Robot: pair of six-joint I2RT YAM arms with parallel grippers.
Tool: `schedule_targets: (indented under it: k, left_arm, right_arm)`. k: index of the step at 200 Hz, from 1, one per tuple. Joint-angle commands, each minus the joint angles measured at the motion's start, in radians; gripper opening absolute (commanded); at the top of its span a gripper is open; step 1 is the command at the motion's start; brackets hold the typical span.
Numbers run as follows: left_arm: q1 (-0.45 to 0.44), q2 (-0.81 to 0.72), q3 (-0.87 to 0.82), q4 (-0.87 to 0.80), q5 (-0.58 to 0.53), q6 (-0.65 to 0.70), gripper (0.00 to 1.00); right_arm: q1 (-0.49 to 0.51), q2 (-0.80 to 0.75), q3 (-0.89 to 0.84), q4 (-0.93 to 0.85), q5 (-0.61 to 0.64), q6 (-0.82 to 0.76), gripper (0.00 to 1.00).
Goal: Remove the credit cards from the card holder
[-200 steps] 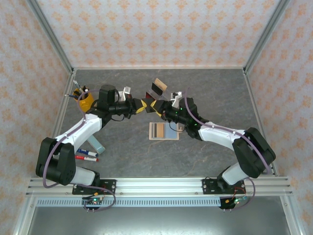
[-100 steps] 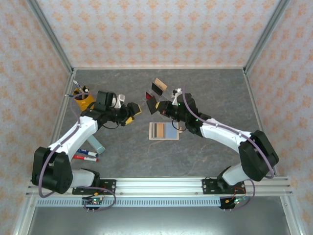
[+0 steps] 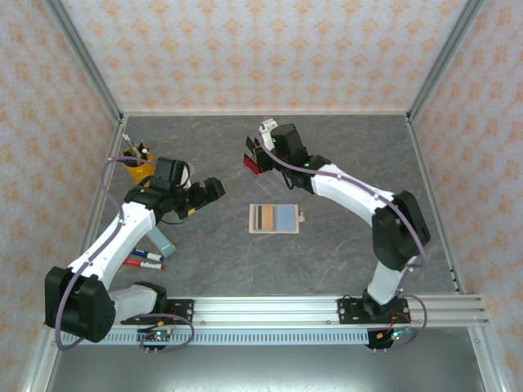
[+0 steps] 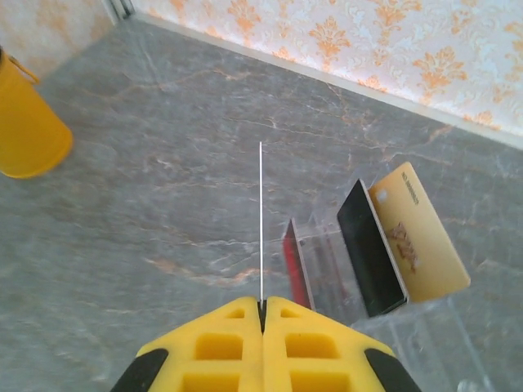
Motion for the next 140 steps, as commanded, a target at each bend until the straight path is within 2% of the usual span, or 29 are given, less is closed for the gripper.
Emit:
schedule_targets:
  k: [1, 27, 80, 140]
  left_arm:
    - [0.007, -0.014, 0.008, -0.055, -0.081, 0.030, 1.00]
    - [0.007, -0.015, 0.008, -0.060, -0.096, 0.032, 1.00]
    - [0.007, -0.013, 0.011, -0.061, -0.120, 0.038, 1.00]
    - [0.007, 0.016, 0.013, -0.041, -0.091, 0.035, 1.00]
  right_arm:
    - [-0.004, 0.067, 0.101, -0.070, 0.051, -0.192, 0.00]
    - [-0.010, 0.143, 0.183, -0.103, 0.057, -0.239, 0.00]
    - [-0.059, 0.224, 0.262, -0.127, 0.036, -0.233, 0.00]
    - [-0.078, 0.297, 0.340, -0.194, 0.051, -0.261, 0.00]
